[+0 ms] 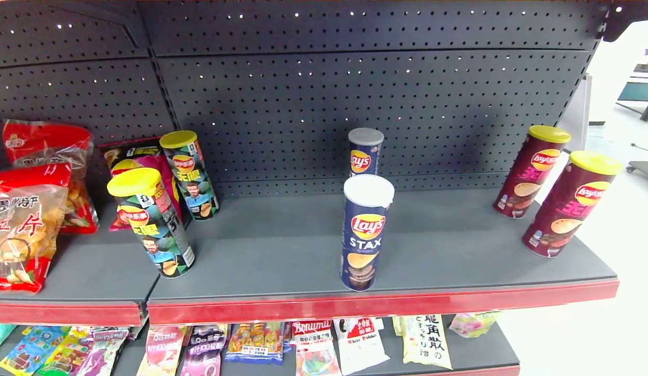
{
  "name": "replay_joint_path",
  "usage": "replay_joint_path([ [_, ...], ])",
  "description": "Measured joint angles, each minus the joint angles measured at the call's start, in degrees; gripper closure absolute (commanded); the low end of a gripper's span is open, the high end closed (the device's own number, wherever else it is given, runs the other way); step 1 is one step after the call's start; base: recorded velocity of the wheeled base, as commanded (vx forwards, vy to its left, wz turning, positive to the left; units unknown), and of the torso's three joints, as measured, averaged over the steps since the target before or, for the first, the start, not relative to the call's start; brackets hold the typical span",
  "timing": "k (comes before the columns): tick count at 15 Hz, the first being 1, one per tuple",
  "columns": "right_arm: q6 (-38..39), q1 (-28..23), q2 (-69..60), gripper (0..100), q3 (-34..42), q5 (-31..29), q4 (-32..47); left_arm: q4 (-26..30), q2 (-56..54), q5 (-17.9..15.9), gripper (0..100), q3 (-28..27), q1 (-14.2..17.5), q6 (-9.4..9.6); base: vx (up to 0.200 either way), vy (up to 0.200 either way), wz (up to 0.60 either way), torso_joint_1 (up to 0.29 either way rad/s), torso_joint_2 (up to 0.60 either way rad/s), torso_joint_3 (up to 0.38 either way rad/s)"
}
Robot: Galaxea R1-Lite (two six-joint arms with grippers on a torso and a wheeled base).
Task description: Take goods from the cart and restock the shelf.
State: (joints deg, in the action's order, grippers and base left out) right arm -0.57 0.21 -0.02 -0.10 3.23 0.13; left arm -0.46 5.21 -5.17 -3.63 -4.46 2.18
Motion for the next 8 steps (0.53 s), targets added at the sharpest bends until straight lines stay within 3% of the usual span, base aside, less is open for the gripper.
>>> replay_joint_path([
  [2, 0.0, 0.0, 0.0, 0, 0.0, 0.8, -0.1, -2.3, 0.0, -2.0, 0, 2.4, 0.0, 0.02, 0.0, 0.0, 0.0, 0.0, 0.0, 0.0],
  [3, 0.1, 0.0, 0.0, 0, -0.2, 1.3, -0.3, -2.1, 0.0, -0.3, 0, 3.0, 0.0, -0.07, 0.0, 0.0, 0.0, 0.0, 0.0, 0.0],
  [5, 1.1, 0.2, 1.2, 0, -3.7, 2.1, -0.6, -2.3, 0.0, 8.5, 0, 3.3, 0.0, -1.15, 0.0, 0.0, 0.0, 0.0, 0.0, 0.0],
  [6, 2.0, 0.3, 3.3, 0, -6.6, 2.2, -0.7, -2.3, 0.0, 9.3, 0, 3.5, 0.0, -1.8, 0.0, 0.0, 0.0, 0.0, 0.0, 0.0],
  [8, 2.1, 0.7, 10.6, 0, -12.4, 2.8, -0.7, -3.7, 0.0, 6.2, 0, 3.3, 0.0, -1.83, 0.0, 0.0, 0.0, 0.0, 0.0, 0.0],
])
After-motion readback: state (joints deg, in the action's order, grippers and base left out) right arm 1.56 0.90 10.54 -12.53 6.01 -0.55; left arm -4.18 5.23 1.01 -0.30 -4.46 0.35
